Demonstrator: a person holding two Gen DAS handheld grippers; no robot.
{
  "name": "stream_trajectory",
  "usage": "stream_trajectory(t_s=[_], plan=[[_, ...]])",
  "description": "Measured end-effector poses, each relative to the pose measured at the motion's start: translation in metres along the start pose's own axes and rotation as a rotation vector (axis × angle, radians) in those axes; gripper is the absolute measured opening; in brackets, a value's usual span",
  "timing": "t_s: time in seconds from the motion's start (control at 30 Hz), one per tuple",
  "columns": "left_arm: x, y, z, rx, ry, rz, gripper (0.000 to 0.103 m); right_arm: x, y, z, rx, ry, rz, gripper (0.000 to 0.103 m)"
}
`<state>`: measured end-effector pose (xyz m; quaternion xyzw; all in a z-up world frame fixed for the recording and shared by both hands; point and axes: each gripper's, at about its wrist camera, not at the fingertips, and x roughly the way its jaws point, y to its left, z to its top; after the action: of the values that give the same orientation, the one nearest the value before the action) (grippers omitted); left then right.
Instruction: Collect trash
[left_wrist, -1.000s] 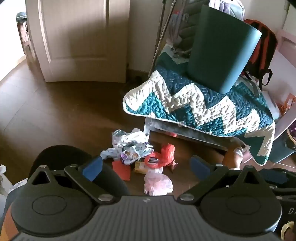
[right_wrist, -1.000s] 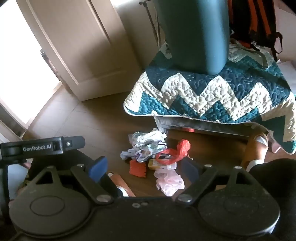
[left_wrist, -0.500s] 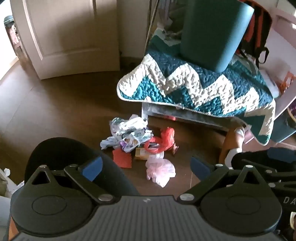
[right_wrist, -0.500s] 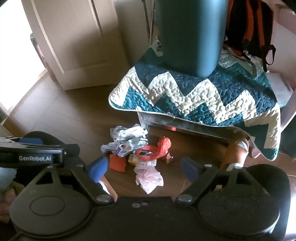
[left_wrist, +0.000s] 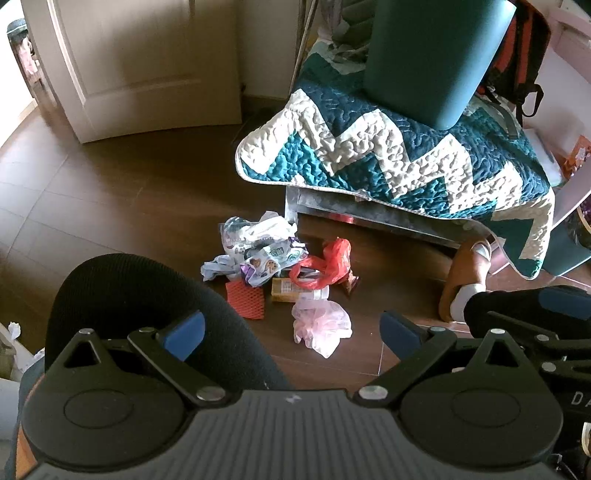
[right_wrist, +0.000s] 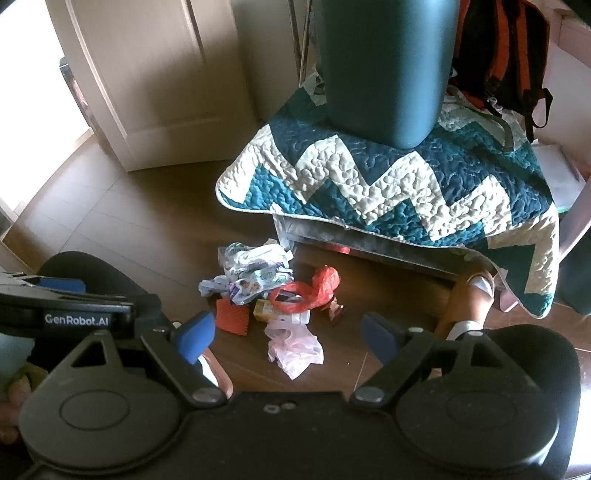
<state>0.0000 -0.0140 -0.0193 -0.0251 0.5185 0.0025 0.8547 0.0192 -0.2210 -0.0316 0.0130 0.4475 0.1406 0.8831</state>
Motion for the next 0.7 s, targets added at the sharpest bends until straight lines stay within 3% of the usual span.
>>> stream_trajectory(t_s=[0.7], plan=[[0.0006,0.0003,-0.0026,-0.002,0.003,-0.001,0.102,0.0005,-0.0031,-0.0024,0.002,-0.001,0.004,0.087]])
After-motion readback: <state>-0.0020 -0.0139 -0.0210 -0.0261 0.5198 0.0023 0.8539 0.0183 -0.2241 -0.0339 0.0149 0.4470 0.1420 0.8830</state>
